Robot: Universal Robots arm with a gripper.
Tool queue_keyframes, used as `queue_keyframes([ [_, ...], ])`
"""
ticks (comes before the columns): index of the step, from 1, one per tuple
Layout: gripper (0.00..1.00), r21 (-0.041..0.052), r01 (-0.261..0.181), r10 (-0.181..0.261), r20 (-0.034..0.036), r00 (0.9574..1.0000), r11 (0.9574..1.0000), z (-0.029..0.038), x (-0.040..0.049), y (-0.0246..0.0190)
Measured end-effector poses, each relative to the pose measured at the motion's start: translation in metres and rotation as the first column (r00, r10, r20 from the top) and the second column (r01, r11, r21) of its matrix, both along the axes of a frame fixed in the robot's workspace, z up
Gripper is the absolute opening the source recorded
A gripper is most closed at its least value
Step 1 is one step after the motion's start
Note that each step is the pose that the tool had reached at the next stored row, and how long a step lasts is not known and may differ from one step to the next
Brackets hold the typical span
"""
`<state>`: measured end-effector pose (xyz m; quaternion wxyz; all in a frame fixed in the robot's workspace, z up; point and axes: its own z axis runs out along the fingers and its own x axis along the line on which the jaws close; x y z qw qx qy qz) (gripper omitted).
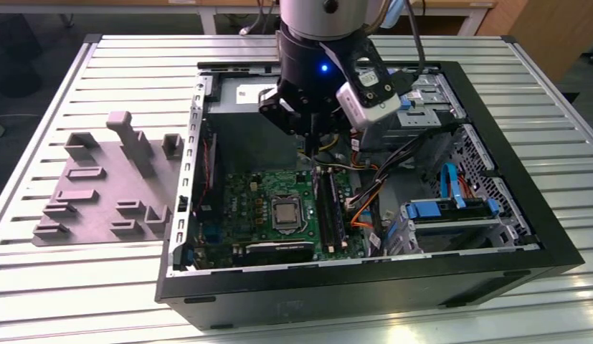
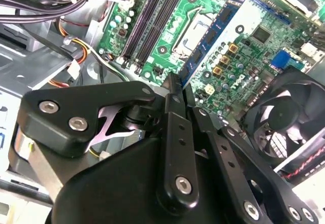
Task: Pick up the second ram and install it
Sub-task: 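Insert the second ram into the second slot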
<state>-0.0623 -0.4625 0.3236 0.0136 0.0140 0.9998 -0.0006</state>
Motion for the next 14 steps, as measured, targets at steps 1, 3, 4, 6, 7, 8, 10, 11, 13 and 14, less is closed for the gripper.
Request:
queue_keyframes([
  [1, 0.14, 0.0001, 0.000, 0.000, 0.0000, 1.0000, 1.0000, -0.0014, 0.0004, 0.0000],
  [3, 0.14, 0.0001, 0.001, -0.001, -0.0001, 1.0000, 1.0000, -0.0040, 0.0011, 0.0000],
  [4, 0.14, 0.0001, 0.002, -0.002, -0.0001, 1.0000, 1.0000, -0.0051, 0.0013, 0.0000],
  [6, 0.14, 0.0000, 0.002, -0.002, -0.0005, 1.0000, 1.0000, -0.0071, 0.0017, 0.0000],
  [7, 0.14, 0.0001, 0.002, -0.002, -0.0008, 1.0000, 1.0000, -0.0080, 0.0018, 0.0000],
  [8, 0.14, 0.0000, 0.002, -0.002, -0.0008, 1.0000, 1.0000, -0.0084, 0.0018, 0.0000],
  [10, 0.14, 0.0000, 0.002, -0.002, -0.0009, 1.0000, 1.0000, -0.0090, 0.0018, 0.0000],
  [11, 0.14, 0.0000, 0.002, -0.002, -0.0009, 1.0000, 1.0000, -0.0095, 0.0018, 0.0000],
  [13, 0.14, 0.0000, 0.002, -0.002, -0.0009, 1.0000, 1.0000, -0.0095, 0.0018, 0.0000],
  [14, 0.14, 0.0000, 0.002, -0.002, -0.0009, 1.0000, 1.0000, -0.0095, 0.0018, 0.0000],
])
